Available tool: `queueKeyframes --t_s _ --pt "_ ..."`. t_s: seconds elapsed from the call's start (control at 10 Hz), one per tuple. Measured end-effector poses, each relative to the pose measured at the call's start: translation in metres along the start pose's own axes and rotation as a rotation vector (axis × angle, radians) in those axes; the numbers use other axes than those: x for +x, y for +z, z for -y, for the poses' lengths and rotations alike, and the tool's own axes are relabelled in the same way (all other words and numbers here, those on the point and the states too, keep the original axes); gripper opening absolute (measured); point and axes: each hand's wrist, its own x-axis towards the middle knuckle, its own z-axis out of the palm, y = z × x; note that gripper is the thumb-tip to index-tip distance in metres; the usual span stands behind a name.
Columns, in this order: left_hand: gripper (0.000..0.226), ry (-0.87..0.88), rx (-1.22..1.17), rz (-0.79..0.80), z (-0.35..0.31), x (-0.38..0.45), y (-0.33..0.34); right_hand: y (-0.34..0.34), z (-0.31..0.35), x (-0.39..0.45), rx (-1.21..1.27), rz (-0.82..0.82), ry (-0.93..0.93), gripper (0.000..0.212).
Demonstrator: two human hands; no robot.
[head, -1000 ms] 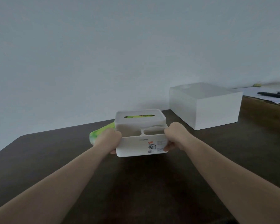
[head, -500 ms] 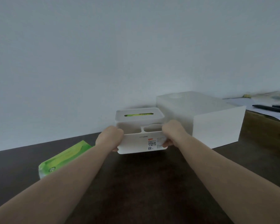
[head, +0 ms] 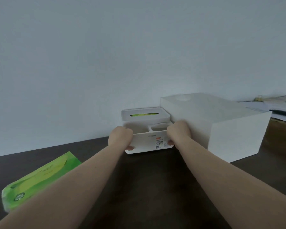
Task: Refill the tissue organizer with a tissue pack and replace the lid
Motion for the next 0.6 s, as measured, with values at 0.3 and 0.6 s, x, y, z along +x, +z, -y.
queueKeyframes --t_s 0.3,0.6 --pt "0.044 0.031 0.107 0.019 0.013 -0.013 -0.001 0.012 -0.015 -0.007 0.043 -0.026 -0.111 0.038" --pt "0.053 0.009 0.035 -0.068 0.046 -0.035 -0.013 -0.013 -0.04 -0.043 0.04 0.004 -0.172 0.034"
